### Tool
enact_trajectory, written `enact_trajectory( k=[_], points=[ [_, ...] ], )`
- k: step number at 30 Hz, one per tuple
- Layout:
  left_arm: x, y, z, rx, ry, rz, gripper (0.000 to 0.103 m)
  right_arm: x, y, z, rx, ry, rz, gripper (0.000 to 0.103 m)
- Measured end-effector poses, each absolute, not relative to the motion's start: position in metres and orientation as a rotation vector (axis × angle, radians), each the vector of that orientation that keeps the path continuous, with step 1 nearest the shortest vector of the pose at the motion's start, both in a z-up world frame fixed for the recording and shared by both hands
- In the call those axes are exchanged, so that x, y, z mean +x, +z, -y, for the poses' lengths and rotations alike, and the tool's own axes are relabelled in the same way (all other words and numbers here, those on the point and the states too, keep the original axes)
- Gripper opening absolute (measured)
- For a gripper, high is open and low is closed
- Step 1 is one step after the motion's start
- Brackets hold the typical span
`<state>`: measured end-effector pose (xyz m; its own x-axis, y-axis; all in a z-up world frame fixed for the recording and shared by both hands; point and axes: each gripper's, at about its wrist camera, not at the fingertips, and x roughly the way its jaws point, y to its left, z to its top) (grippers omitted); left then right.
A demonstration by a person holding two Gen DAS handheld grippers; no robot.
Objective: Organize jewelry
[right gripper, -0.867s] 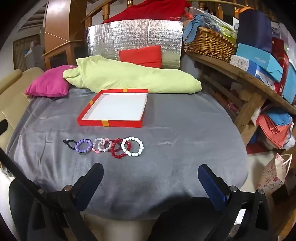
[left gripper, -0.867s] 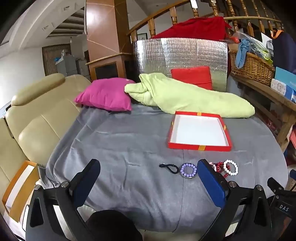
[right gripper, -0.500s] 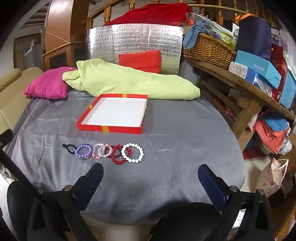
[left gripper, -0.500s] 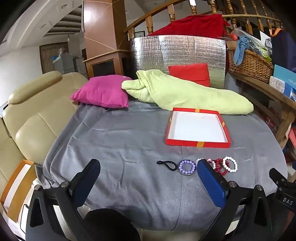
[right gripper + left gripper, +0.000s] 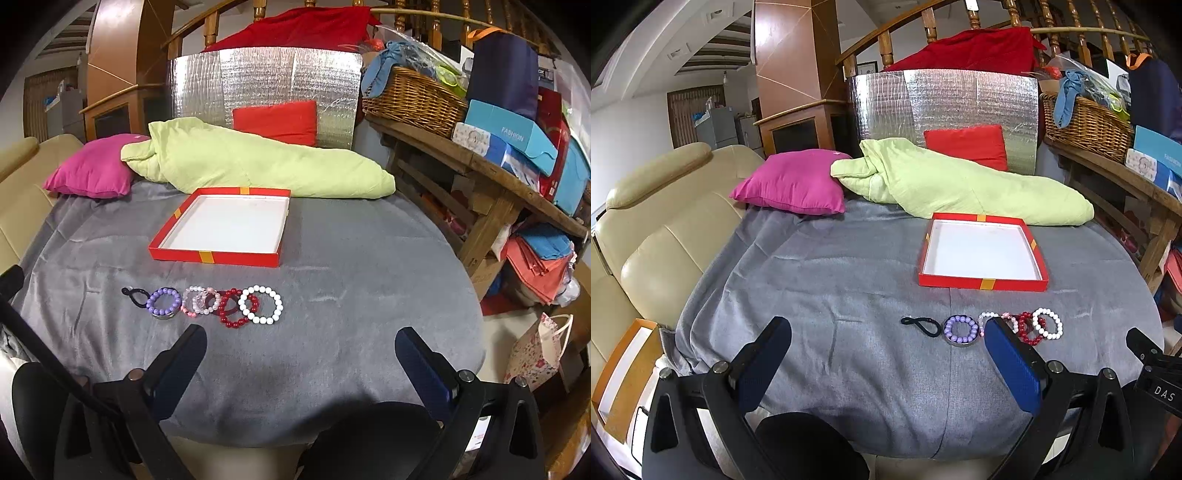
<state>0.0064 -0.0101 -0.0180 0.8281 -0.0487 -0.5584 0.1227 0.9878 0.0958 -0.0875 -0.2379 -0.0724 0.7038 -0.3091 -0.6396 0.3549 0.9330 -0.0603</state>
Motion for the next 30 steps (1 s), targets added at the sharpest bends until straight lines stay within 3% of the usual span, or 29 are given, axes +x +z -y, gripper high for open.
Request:
enact_trajectory(
  k=[30],
  points=[
    [0.013,-0.027,0.009,0.131,-0.084,-0.601,0.103,-0.077,-0.076,0.239,0.095,-0.348,-0.719,0.103]
  ],
)
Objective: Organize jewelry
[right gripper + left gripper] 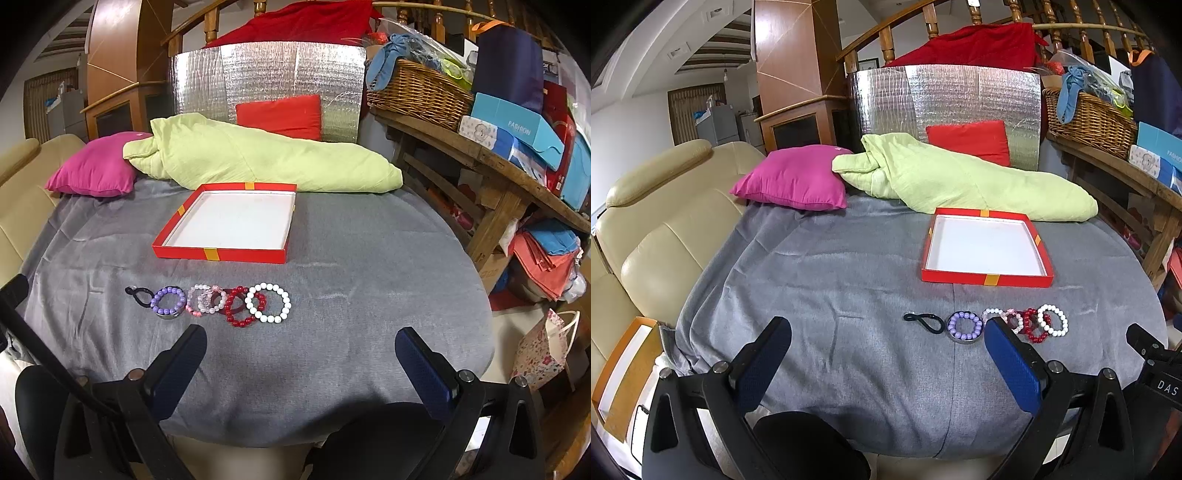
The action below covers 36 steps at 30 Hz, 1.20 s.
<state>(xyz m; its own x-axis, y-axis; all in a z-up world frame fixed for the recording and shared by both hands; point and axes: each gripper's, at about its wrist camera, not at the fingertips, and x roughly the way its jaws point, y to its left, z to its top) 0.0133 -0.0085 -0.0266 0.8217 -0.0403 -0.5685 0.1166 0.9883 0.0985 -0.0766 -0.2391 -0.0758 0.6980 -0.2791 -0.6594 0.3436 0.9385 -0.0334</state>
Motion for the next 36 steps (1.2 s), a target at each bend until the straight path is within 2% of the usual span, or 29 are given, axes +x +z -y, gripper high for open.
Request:
enact_trajectory(
  k=[36],
  points=[
    [0.035,-0.045,0.020,0.167,-0.070,-0.640,0.103,-0.048,-0.095,0.259,0.129,-0.341,-0.751,0.103]
  ],
)
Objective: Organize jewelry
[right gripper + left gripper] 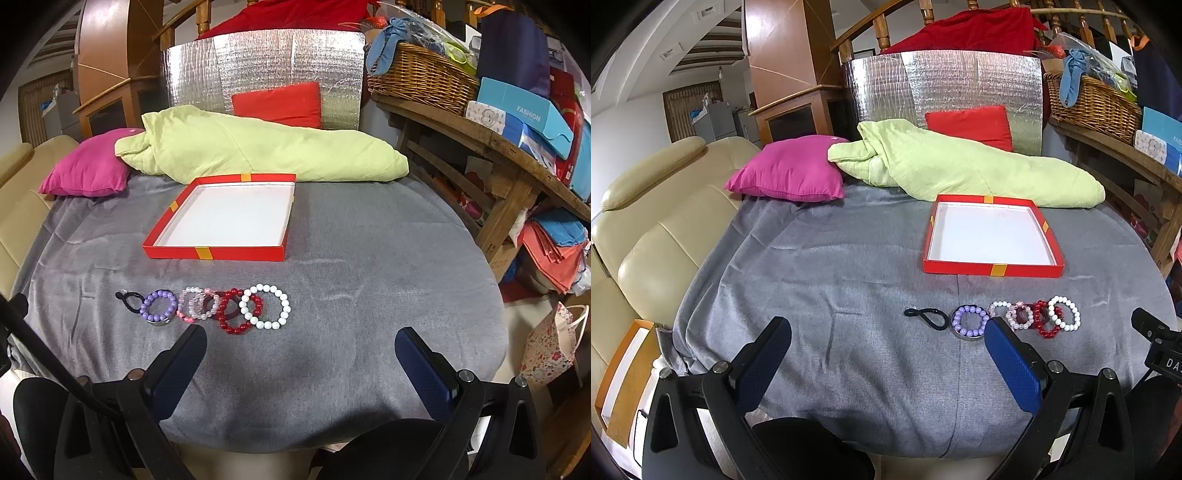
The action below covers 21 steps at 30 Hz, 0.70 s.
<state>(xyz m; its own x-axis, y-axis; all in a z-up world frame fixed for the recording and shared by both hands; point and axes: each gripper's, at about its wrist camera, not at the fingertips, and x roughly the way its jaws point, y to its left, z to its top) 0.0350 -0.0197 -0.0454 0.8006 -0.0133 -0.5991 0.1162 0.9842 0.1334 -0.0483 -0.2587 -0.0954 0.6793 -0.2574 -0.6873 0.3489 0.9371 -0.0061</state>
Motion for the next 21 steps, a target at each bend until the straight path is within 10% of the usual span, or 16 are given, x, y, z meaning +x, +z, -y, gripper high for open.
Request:
enact_trajectory(
  k=[6,21],
  points=[
    [0.057,-0.064,0.010,0.141,-0.098,-0.698,0.103,-0.038,-0.116,0.282,0.179,-0.329,-0.787,0.099],
    [0.152,-0.146,-0.013,0.075,-0.186,-0.940,0.103,0.048,-0.187,0.312,0.292,-0.169,-0.949,0.044]
  ],
)
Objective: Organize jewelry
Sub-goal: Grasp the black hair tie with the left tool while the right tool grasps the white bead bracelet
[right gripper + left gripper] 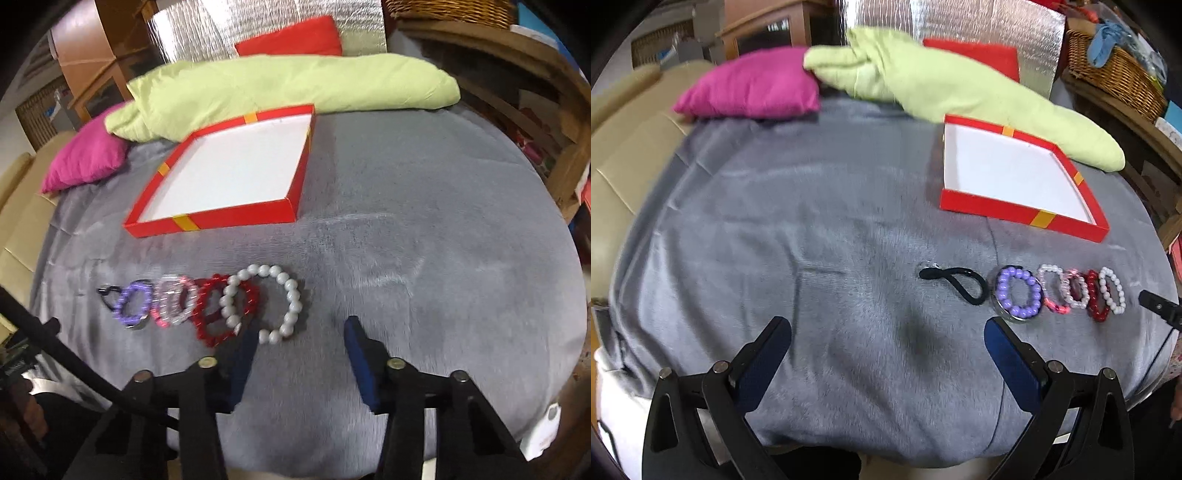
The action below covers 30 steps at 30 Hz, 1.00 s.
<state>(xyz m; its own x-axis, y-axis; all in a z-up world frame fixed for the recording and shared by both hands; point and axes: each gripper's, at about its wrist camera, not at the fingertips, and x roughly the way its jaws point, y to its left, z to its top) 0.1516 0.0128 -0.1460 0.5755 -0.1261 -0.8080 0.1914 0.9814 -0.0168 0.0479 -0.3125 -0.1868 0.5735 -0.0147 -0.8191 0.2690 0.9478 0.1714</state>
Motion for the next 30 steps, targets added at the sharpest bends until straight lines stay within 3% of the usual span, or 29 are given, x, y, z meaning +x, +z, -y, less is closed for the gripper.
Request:
enact_trajectory(
  k=[2,6,9,10,11,14,16,23,30],
  points=[
    [0.166,-0.152,-0.012,0.054,-0.213,-0.966,0.103,0.059,-0.197,0.314,0.287,-0.181,-0.983,0.033],
    [0.188,-0.163,-0.004,0.026,-0.273,-1.010,0.097,0.071,-0.213,0.312,0.292,-0.172,-1.031,0.027],
    [0.203,-0.176,0.004,-0.006,-0.313,-1.067,0.074,0.077,-0.216,0.305,0.239,-0.180,-1.020,0.014],
    [0.209,-0.182,0.007,-0.024,-0.333,-1.097,0.058,0.078,-0.217,0.304,0.230,-0.181,-1.013,0.011],
    [0.213,-0.187,0.009,-0.042,-0.353,-1.122,0.049,0.079,-0.218,0.304,0.231,-0.181,-1.009,0.011],
    [0.217,-0.192,0.017,-0.037,-0.371,-1.122,0.044,0.081,-0.217,0.307,0.256,-0.171,-0.985,0.010],
    [0.219,-0.190,0.023,-0.027,-0.405,-1.100,0.027,0.082,-0.214,0.310,0.274,-0.164,-0.970,0.010],
    [0.225,-0.191,0.026,-0.026,-0.415,-1.068,0.006,0.076,-0.196,0.322,0.337,-0.121,-0.881,0.010],
    [0.234,-0.174,0.015,-0.064,-0.403,-0.979,0.005,0.075,-0.173,0.322,0.392,-0.035,-0.755,0.010]
  ],
)
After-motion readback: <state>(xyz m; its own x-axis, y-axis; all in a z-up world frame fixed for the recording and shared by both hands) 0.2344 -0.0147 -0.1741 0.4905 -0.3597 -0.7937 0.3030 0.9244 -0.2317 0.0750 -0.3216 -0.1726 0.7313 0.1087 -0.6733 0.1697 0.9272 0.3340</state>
